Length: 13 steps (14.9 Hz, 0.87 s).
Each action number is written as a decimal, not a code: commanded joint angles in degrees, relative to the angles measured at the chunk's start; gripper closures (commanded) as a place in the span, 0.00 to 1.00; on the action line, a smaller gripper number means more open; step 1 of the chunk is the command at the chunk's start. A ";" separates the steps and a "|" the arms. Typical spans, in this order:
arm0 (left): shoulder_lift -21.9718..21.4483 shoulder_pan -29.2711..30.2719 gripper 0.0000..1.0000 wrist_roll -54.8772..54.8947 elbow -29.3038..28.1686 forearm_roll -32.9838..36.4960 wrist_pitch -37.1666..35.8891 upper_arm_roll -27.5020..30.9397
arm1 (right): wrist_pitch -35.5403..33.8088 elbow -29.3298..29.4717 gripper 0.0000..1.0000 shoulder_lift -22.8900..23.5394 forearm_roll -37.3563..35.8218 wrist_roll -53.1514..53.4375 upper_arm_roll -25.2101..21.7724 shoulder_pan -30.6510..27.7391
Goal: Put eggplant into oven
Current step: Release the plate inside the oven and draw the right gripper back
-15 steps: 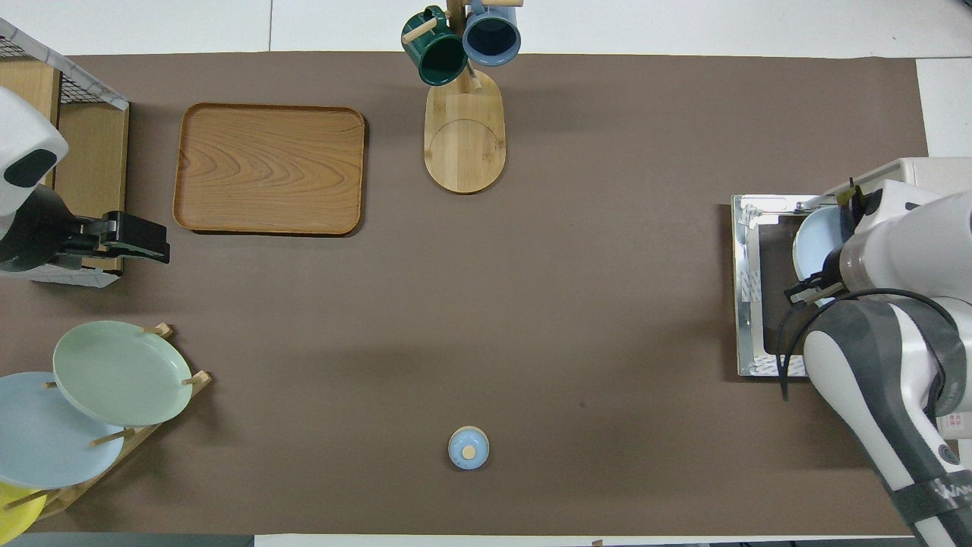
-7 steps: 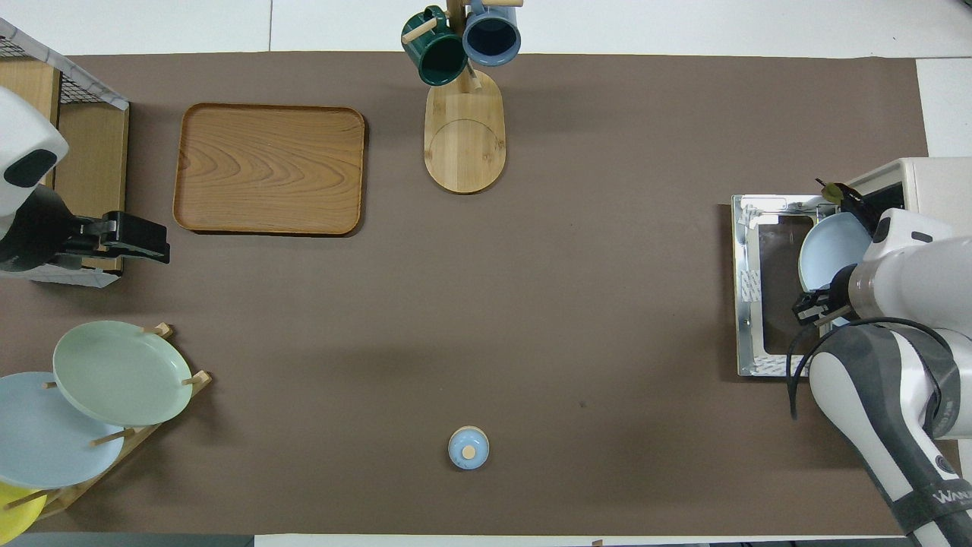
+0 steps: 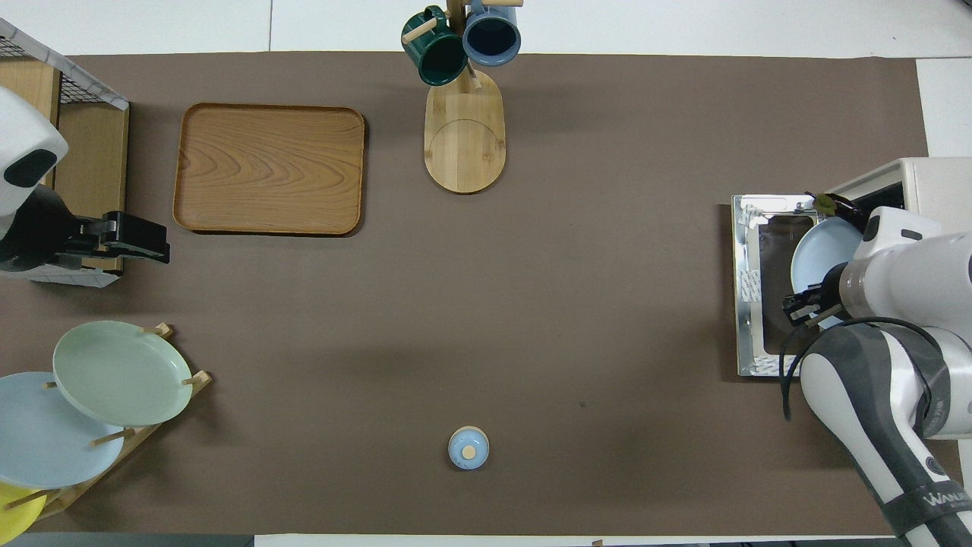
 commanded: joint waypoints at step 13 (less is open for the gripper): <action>-0.30 0.71 0.00 0.51 -0.02 0.00 -0.92 -0.43 | 8.07 0.42 1.00 9.70 1.61 17.22 0.38 8.89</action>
